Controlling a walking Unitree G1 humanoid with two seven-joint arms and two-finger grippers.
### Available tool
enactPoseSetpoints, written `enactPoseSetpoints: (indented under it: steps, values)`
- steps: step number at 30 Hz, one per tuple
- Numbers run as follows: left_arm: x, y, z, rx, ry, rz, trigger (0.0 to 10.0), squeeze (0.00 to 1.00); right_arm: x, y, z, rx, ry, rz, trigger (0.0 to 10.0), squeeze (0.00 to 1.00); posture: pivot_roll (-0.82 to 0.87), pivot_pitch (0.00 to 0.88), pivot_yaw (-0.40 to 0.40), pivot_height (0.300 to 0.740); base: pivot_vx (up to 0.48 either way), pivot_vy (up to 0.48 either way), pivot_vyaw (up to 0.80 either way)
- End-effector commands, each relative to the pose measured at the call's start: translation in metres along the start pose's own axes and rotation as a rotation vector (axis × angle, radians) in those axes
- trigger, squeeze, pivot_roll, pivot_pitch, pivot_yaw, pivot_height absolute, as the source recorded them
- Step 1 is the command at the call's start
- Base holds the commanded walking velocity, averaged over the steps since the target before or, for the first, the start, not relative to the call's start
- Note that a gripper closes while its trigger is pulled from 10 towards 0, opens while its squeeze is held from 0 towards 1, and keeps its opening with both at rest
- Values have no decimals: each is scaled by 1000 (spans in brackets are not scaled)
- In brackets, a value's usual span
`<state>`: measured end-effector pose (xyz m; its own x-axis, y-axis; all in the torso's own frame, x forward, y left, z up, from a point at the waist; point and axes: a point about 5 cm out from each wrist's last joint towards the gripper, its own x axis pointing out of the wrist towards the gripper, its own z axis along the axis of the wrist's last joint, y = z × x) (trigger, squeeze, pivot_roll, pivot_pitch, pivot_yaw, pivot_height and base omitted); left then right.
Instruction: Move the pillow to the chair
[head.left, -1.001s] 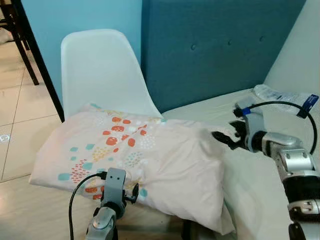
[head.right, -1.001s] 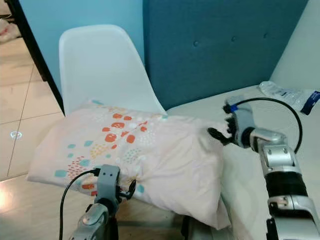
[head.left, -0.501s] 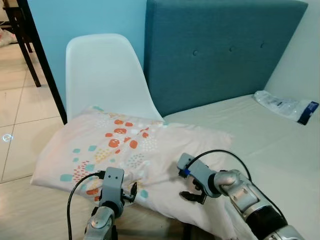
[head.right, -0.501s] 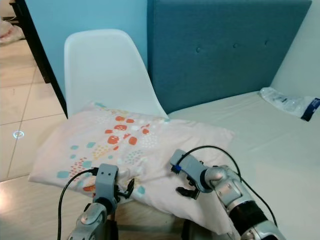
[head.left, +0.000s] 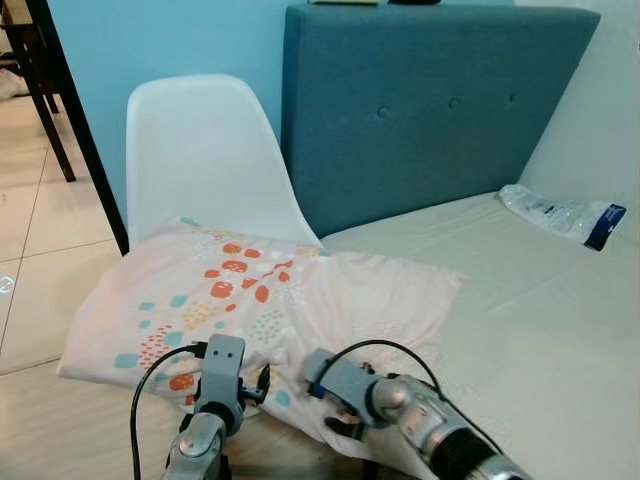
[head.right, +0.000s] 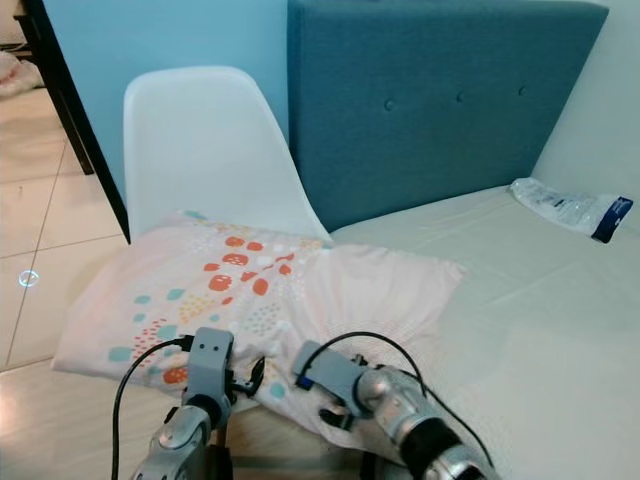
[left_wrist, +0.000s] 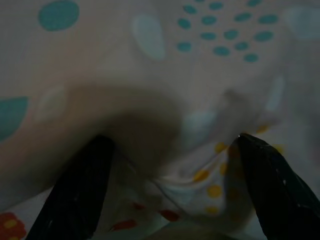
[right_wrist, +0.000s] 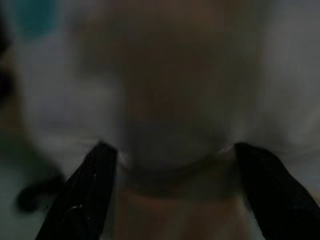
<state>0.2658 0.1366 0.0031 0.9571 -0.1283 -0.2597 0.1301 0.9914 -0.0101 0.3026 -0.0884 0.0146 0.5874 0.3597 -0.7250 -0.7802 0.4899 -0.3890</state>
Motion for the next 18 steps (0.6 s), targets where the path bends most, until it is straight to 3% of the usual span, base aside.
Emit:
enactPoseSetpoints:
  steps: [1,9,17,18]
  values:
    - [2,6,8,9,-42,19,10000,0,1,-12,16,23,-76,-110,10000,0,169,16,-93,585,0,0,0]
    - [0,8,7,14,-47,27,10000,0,0,-36,51,61,-194,-263,10000,0,185,19,-91,585,0,0,0]
    - [-1,8,8,20,-51,26,10000,0,3,-28,67,317,-312,-196,10000,0,185,21,-90,585,0,0,0]
    - [-1,8,8,20,-51,26,10000,0,3,-28,67,317,-312,-196,10000,0,185,21,-90,585,0,0,0]
